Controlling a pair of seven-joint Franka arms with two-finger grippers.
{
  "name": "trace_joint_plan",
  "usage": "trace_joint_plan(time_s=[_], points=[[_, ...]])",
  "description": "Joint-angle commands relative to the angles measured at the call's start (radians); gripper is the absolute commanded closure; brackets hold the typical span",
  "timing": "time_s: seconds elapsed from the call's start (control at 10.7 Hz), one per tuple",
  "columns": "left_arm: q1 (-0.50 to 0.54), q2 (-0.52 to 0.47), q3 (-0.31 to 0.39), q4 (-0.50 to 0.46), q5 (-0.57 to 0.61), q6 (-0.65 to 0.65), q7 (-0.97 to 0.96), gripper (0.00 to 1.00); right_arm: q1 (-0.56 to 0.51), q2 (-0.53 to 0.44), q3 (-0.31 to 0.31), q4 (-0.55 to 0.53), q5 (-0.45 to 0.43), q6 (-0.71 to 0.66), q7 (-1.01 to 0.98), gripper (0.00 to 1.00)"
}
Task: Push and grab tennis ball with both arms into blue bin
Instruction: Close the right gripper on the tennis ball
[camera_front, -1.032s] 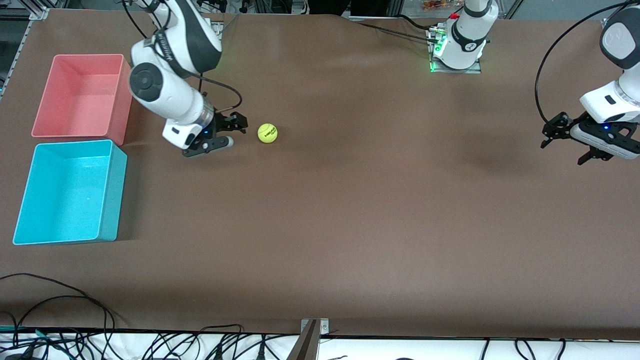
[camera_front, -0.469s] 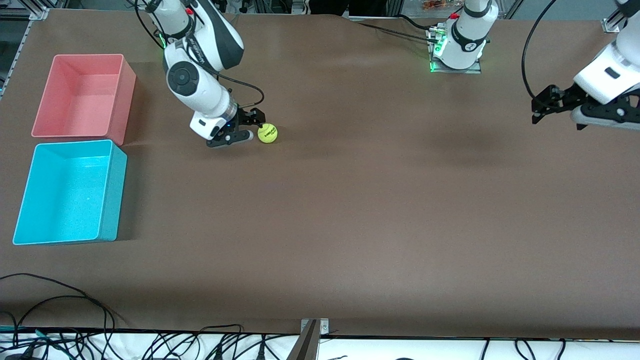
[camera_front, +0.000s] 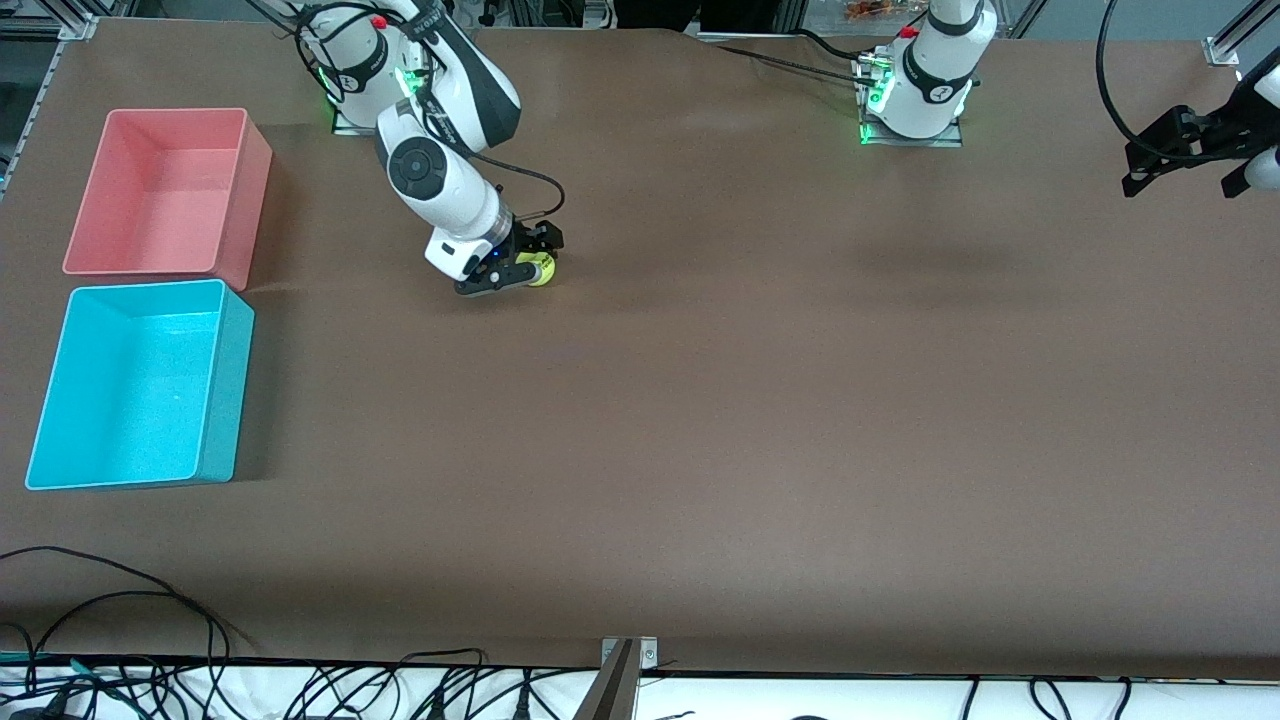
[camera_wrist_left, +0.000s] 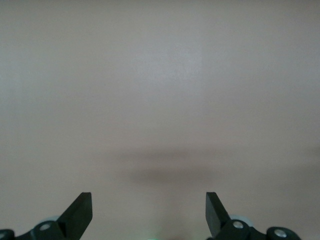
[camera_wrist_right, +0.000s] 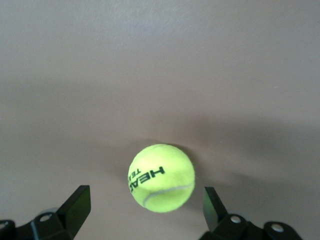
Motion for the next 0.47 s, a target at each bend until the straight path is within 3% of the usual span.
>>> trace_joint_plan(time_s=[0.0,0.38], points=[[0.030,0.044,-0.100,0.061,-0.006,-0.039,-0.120,0.00,0.027,0.041,0.001,-0.014,0.014,0.068,0.012,0.00],[0.058,0.053,-0.116,0.061,-0.113,-0.031,-0.114,0.00,0.030,0.059,-0.025,-0.039,-0.033,0.088,0.001,0.00]])
